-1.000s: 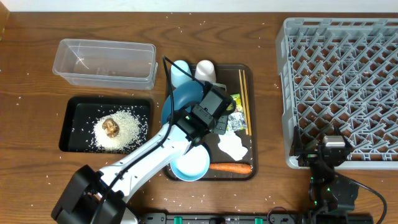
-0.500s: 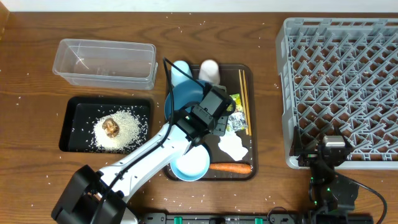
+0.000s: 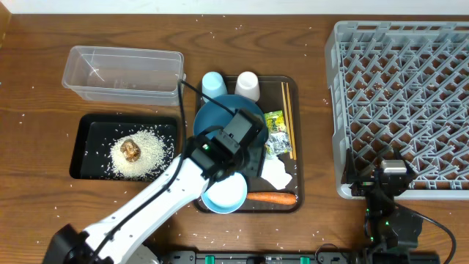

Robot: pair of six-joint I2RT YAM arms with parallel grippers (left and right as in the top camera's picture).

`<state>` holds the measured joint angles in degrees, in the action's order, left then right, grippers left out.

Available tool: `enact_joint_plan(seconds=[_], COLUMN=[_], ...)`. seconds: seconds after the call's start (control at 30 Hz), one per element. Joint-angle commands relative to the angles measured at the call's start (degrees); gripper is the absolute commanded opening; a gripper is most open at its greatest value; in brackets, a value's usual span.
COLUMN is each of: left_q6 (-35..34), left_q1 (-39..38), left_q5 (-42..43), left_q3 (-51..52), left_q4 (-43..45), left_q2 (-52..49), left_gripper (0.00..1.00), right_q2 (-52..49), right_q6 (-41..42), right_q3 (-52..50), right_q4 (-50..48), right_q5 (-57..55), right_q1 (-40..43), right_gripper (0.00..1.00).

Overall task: Sort waste into correct bins and load items into the dishwasher rack
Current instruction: 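Grasp the carrot on the brown tray with the left gripper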

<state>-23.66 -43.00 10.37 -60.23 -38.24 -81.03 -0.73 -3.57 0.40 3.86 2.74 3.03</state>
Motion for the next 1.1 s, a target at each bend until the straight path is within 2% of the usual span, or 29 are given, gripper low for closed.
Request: enact_joint_plan(seconds=[0.0,0.13,0.2,0.3,0.5,0.53,0.63,0.77,1.07], left_q6=[3.7,4.4,4.6,5.4,19.2,21.6,26.6,26.6,33.9], left_q1=[-3.2,-9.8,-13.2,-17.0,-20.5,-20.6,-20.6,-20.6,-20.6], left_q5=[6.1,5.4,1.1,-7.1,-8.5,-8.5,-8.5,-8.4,-8.5], left_q3=[-1.6,-1.6,-1.6,-1.6,-1.6,-1.6,-1.6,-1.0,0.8], left_q4=[-2.9,-4.6,-4.7,-4.5,-2.8,-2.6,-1.9,-1.2,1.4], left_q2=[1.1,-0.2,-1.3,-2.9,-5.8,-6.2,-6.5,-6.6,-11.8], left_gripper=[0.70,0.77,0.85,0.86,0.86,0.99,0.98,0.98,0.98], right_q2=[0.1,0.1,0.1,0.1,0.1,0.1,0.1,0.1,0.1], right_q6=[0.1,0.1,0.1,0.1,0.1,0.1,0.1,0.1,0.1], right_q3=[-0.1,-0.1,-0.1,-0.1,-0.1,-0.1,-0.1,-0.1,-0.1], right_q4=[0.2,0.2,0.2,0.2,0.2,0.2,0.2,0.2,0.2], right_q5=[-0.4,-0.4,-0.4,-0.4,-0.4,-0.4,-0.4,-0.4,-0.4], right_q1=[-0.6,-0.6,-0.6,-0.6,-0.6,-0.6,-0.6,-0.6,-0.6], right_gripper=[0.99,0.99,0.99,0.99,0.99,0.99,0.99,0.99,0.99])
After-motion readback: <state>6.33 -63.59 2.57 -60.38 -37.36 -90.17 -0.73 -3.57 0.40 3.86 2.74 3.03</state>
